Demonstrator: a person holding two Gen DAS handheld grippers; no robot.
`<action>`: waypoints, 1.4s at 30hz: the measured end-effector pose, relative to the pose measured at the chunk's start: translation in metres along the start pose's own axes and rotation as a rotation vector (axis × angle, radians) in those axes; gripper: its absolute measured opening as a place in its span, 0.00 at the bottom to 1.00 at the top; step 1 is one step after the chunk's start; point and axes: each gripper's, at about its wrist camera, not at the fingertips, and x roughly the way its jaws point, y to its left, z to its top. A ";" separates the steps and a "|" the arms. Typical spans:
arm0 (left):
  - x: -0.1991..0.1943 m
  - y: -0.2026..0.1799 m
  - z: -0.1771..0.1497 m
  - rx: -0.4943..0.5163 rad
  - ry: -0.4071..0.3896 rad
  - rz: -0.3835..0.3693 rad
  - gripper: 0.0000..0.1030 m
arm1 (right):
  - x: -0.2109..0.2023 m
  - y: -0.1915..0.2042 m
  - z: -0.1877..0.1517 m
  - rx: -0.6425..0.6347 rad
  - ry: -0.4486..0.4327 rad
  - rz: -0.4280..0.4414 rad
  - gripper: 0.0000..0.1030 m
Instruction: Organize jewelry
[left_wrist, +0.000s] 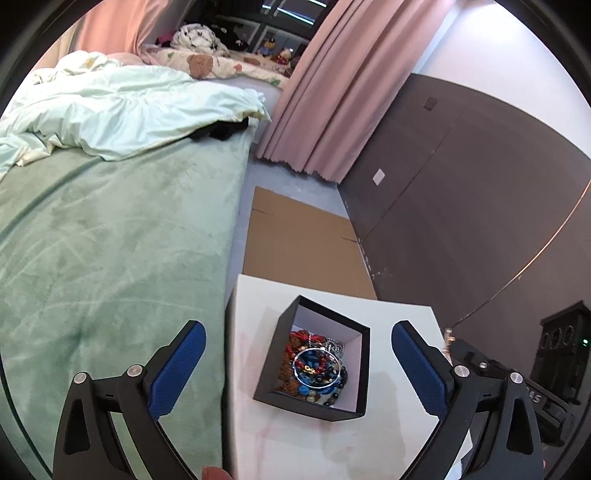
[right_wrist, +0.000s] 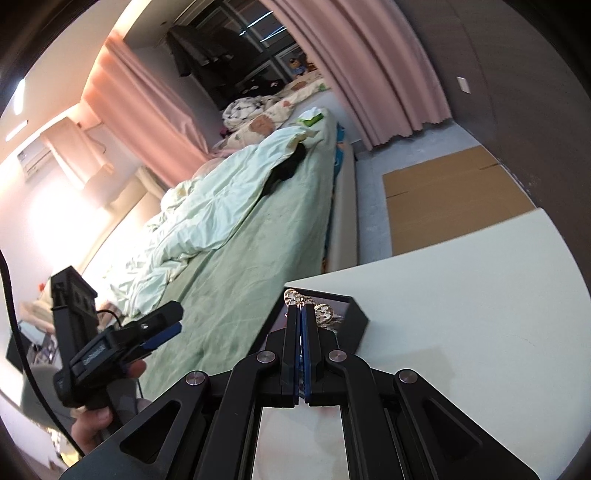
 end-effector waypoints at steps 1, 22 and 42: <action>-0.002 0.002 0.000 -0.004 -0.006 -0.003 1.00 | 0.006 0.004 0.000 -0.013 0.007 0.005 0.02; -0.023 0.010 0.004 0.002 -0.050 -0.011 1.00 | 0.025 0.006 -0.007 0.006 0.039 -0.063 0.76; -0.067 -0.059 -0.037 0.180 -0.110 0.049 1.00 | -0.075 0.004 -0.022 -0.047 -0.018 -0.178 0.95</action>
